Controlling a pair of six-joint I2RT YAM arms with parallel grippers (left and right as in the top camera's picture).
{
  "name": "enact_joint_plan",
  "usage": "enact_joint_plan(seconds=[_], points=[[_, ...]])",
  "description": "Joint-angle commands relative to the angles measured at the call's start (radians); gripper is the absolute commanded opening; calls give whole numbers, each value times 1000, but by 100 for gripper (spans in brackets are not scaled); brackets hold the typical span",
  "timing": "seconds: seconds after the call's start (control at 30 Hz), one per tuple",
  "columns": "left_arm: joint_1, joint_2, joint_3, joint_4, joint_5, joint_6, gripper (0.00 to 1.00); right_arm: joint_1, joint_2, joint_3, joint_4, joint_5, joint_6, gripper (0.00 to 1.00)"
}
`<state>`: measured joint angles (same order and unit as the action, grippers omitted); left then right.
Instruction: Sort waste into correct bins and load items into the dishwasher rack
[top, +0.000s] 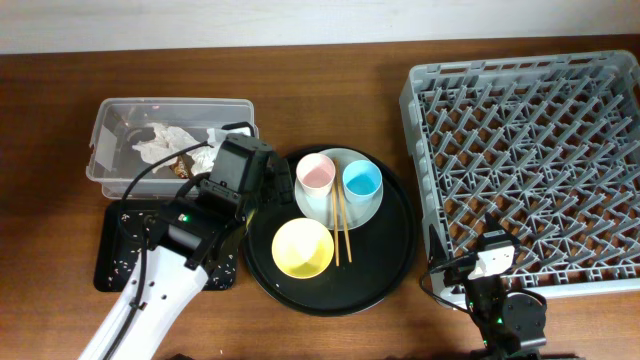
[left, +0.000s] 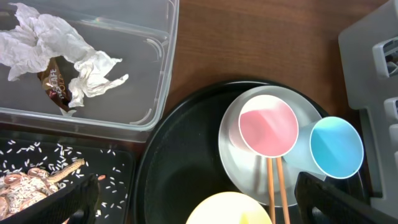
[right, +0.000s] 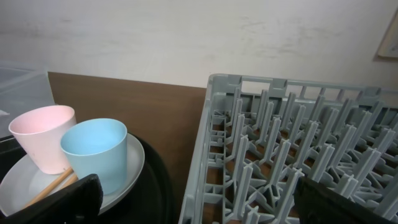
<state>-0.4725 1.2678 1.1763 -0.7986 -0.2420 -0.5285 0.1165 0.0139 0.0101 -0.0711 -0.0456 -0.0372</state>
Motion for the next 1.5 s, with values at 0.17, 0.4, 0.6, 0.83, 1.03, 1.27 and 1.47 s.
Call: enact_joint_plan(seconds=[0.17, 0.4, 0.6, 0.83, 1.03, 1.27, 1.47], points=[[4, -5, 16, -1, 11, -5, 99, -6, -5, -5, -4, -2, -4, 99], [4, -5, 16, -1, 11, -5, 99, -6, -5, -5, -4, -2, -4, 99], [4, -5, 16, -1, 11, -5, 99, -6, -5, -5, -4, -2, -4, 99], [4, -5, 16, -1, 11, -5, 99, -5, -5, -5, 28, -199, 181, 99], [4, -5, 16, -1, 11, -5, 99, -6, -5, 44, -7, -478, 495, 99], [4, -5, 16, -1, 11, -5, 99, -6, 129, 485, -372, -383, 495, 99], [4, -5, 16, -1, 11, -5, 99, -6, 571, 1030, -965, -392, 388, 99]])
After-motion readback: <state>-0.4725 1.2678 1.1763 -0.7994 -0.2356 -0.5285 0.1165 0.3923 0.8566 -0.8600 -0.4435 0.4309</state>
